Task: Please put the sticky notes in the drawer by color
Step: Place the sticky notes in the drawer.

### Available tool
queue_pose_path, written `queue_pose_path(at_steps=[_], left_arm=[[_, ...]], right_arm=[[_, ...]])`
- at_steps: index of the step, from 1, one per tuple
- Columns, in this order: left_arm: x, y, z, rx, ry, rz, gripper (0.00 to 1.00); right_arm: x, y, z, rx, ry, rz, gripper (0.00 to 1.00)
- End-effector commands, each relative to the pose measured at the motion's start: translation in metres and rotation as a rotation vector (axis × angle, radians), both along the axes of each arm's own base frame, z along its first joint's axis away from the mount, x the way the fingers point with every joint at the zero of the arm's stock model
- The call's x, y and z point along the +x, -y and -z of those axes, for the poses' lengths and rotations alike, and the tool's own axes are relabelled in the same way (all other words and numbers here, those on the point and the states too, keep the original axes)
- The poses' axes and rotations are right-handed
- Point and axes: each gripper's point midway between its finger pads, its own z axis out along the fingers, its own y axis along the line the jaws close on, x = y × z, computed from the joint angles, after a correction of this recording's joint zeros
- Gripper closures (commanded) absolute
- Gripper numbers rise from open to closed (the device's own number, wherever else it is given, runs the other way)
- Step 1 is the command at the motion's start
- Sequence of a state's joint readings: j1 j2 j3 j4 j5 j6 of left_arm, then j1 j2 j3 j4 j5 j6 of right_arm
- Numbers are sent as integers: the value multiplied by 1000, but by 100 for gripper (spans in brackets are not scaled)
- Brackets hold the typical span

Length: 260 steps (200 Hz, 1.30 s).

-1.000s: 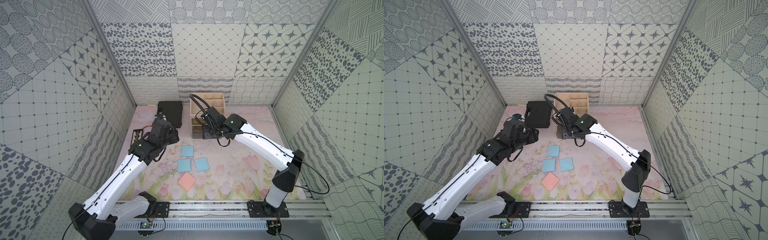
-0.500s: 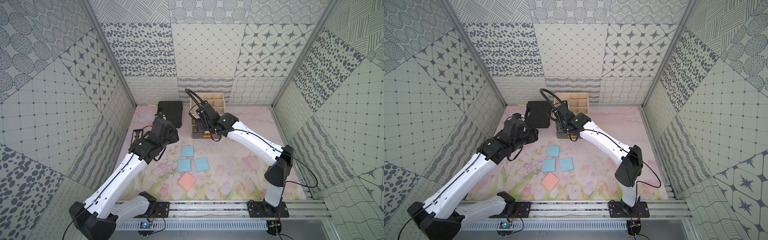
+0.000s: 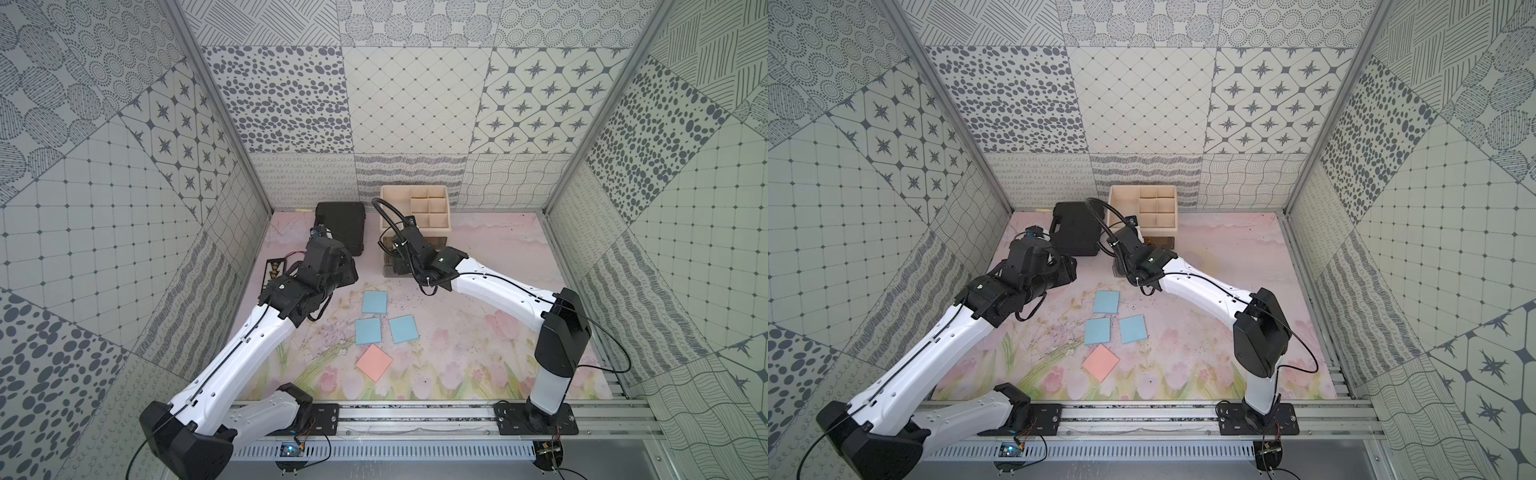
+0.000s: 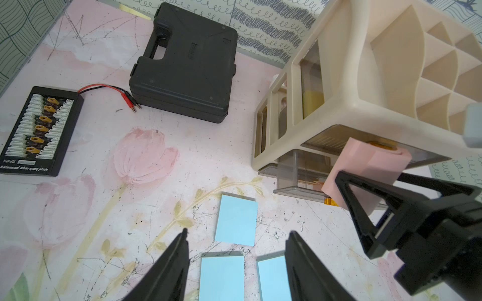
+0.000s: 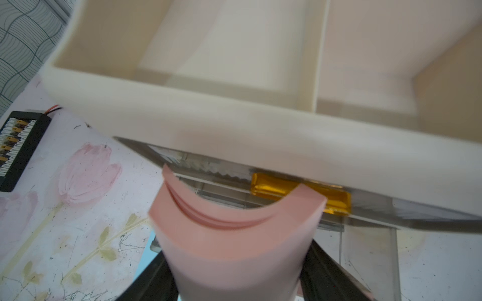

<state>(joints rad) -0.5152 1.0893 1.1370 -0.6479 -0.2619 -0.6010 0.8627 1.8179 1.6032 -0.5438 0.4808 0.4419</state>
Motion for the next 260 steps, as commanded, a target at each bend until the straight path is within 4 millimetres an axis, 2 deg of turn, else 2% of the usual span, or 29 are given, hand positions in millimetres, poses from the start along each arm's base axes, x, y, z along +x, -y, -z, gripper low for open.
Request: queue_pose_path(at_steps=[1,60,96,127,142,169,194,217,260], left_arm=[[0,-4,1,25,-10,-9,38],[1,-4,2,31,-11,-8,38],[2,-3,3,29,-13,-7,38],[3,-2,4,31,-17,-4,38],[3,-1,4,29,-18,-4,38],[3,-1,6,28,-22,-3,38],[3,0,6,27,-24,-1,38],[3,0,6,23,-25,1,38],[2,0,7,19,-25,0,38]], right_arm=[[12,-2,-41,78,123,21,31],[20,-5,-36,49,160,24,29],[17,-7,-38,52,222,18,29],[18,-7,-32,39,250,19,28],[18,-6,-29,38,257,24,24],[18,-5,-26,32,255,31,7],[16,-3,-28,29,252,30,1],[12,-2,-34,41,262,25,1],[4,9,-61,66,352,47,5]])
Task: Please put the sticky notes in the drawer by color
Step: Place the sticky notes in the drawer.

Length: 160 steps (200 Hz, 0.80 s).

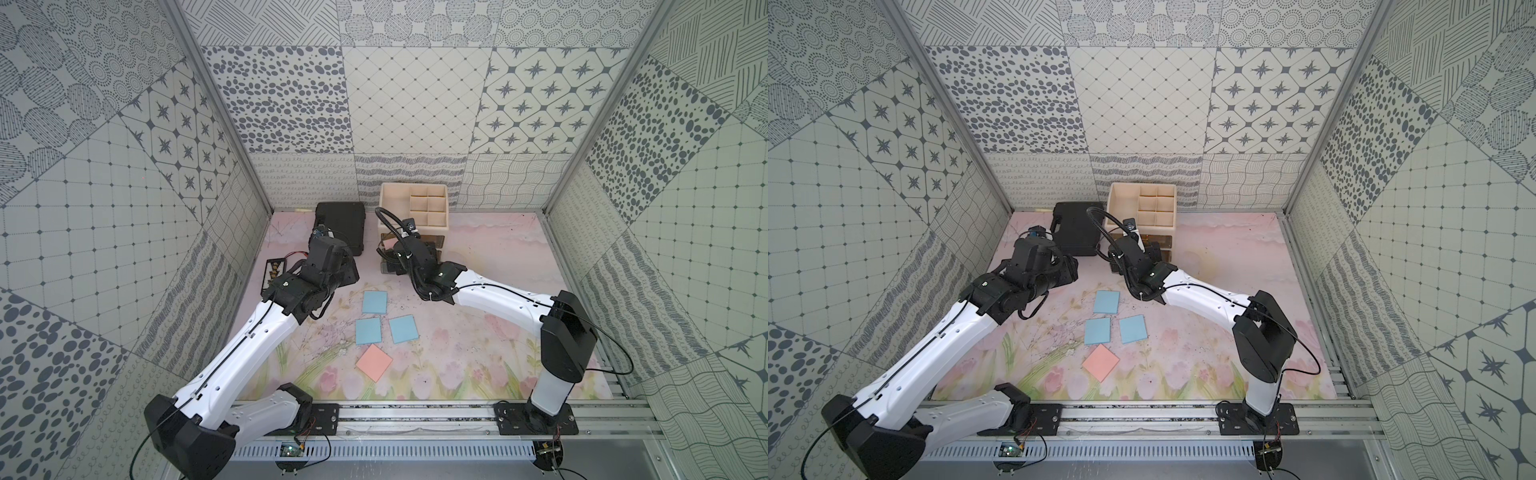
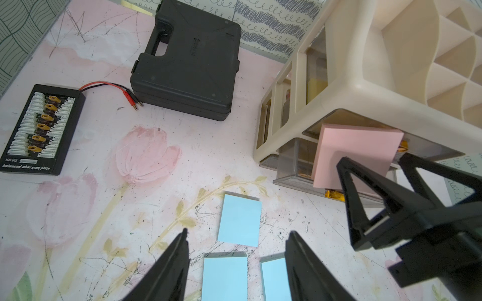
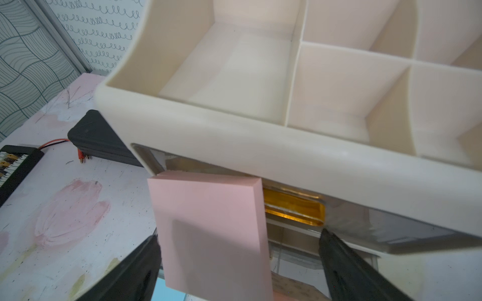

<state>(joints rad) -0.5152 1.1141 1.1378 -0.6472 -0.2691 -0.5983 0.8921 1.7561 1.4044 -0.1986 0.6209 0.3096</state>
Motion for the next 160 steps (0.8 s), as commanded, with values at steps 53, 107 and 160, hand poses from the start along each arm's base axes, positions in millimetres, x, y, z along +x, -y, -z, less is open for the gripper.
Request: queue_pose_path(at_steps=[53,107,160], left_arm=[[-3,-1,1,-3,-8,1,38],[-3,-2,4,7,-9,1,38],[-3,-4,4,17,-3,0,38]], right_arm=[[-4,3,-48,40,137,-17,15],[-4,-12,-47,144,81,-48,15],[1,-24,-16,145,4,-21,16]])
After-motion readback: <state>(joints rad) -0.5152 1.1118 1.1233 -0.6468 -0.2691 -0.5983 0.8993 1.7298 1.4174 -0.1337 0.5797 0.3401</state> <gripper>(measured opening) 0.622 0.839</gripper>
